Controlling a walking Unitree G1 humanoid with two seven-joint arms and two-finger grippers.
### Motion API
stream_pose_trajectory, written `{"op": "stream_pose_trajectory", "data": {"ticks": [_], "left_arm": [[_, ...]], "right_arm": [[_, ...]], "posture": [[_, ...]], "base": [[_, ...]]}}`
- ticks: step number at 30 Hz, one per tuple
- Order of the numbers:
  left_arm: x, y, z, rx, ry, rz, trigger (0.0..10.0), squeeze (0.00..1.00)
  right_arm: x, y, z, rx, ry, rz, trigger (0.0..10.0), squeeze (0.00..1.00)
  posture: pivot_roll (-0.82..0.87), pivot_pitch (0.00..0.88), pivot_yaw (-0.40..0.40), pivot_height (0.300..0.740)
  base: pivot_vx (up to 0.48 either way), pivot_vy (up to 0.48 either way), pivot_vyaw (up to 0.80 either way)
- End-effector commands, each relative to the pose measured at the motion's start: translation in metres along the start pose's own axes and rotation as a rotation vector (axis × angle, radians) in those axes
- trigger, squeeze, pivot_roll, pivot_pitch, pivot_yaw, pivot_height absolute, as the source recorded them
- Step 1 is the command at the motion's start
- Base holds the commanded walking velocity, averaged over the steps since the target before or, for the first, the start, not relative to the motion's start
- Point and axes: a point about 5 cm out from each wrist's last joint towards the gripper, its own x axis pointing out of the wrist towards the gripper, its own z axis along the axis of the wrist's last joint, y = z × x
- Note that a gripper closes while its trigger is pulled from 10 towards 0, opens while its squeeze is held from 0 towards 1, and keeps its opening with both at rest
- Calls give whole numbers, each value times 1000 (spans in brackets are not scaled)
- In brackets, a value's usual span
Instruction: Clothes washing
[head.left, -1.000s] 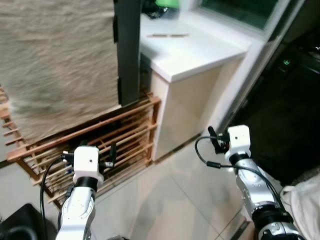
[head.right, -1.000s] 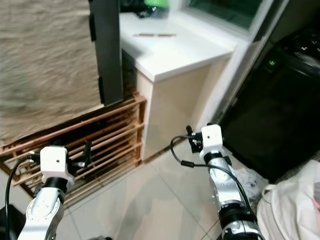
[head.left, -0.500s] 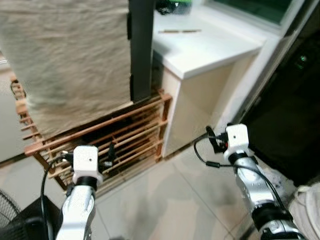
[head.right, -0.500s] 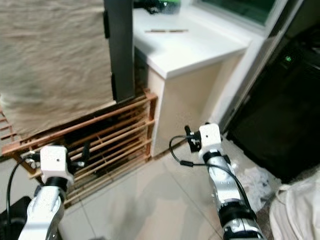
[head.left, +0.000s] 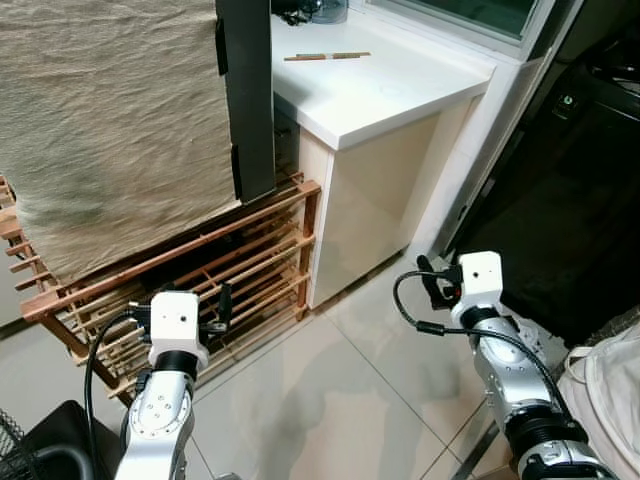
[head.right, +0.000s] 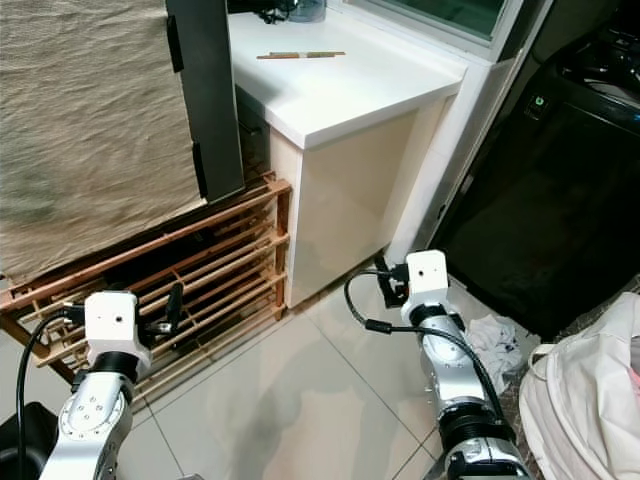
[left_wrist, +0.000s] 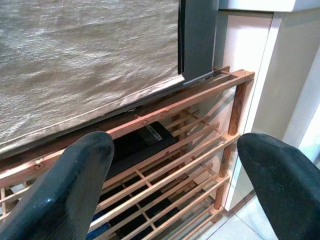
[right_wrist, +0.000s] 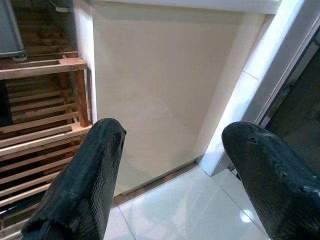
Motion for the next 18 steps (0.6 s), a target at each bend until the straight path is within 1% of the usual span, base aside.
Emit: {"op": "stream_pose_trajectory", "data": {"ticks": [1,16,18], "left_arm": [[1,-3,-1,6,1,-2,10000,0],[4,-2,1,12,-8,0,10000,0],[6,1,0,39,6,9,10000,0]], "right_arm": [[3,-6,4,-1,-8,-20,10000,0],[4,-4,4,-1,-3,-9,10000,0],[5,-1,3,-1,-4,-8,10000,0]], "posture": [[-103,2,-74,740],[-95,0,-75,740],[-97,0,-68,740]], "base": [[0,0,0],[0,0,0],[0,0,0]]}}
